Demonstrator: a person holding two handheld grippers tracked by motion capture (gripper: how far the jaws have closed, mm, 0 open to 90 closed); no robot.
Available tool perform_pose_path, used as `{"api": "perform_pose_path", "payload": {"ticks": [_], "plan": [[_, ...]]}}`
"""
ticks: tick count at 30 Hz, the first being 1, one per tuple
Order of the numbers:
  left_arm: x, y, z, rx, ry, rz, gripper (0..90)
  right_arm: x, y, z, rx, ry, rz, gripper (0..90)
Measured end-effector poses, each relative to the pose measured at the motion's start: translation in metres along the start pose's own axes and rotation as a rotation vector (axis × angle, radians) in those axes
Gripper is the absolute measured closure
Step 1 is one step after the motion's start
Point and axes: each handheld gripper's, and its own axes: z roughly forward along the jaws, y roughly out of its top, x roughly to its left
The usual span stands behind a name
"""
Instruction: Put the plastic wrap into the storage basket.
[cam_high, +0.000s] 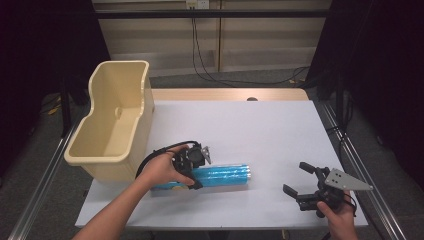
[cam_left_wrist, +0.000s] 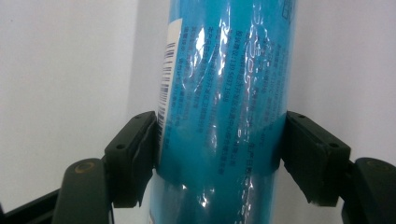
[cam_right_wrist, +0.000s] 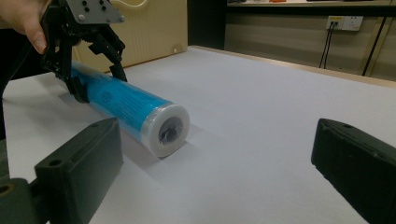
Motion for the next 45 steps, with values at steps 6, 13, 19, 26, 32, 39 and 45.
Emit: {"api": "perform_pose_path", "payload": {"ticks": [6, 13, 19, 26, 32, 39, 45], "plan": [[0.003, -0.003, 0.001, -0.023, -0.027, 0.000, 29.9, 0.000, 0.000, 0.000, 0.000, 0.003, 0.000, 1.7], [0.007, -0.005, 0.012, -0.032, 0.002, 0.025, 29.6, 0.001, 0.000, 0.001, 0.003, 0.006, -0.005, 1.7], [0.009, -0.006, 0.012, -0.028, -0.017, 0.019, 29.6, -0.001, 0.000, 0.001, -0.001, 0.005, -0.002, 1.7], [0.009, -0.004, 0.013, -0.016, -0.027, 0.015, 29.9, 0.001, 0.000, 0.001, 0.003, 0.009, -0.008, 1.7], [0.005, 0.001, 0.011, 0.018, 0.009, -0.003, 30.7, 0.000, 0.000, 0.001, 0.000, 0.005, 0.001, 1.7], [0.009, 0.005, 0.002, 0.026, -0.003, -0.124, 32.1, -0.002, 0.000, 0.000, -0.002, 0.006, 0.003, 1.7], [0.011, 0.007, -0.014, 0.011, -0.009, -0.253, 32.1, -0.002, 0.000, -0.001, -0.003, 0.005, 0.002, 1.7]]}}
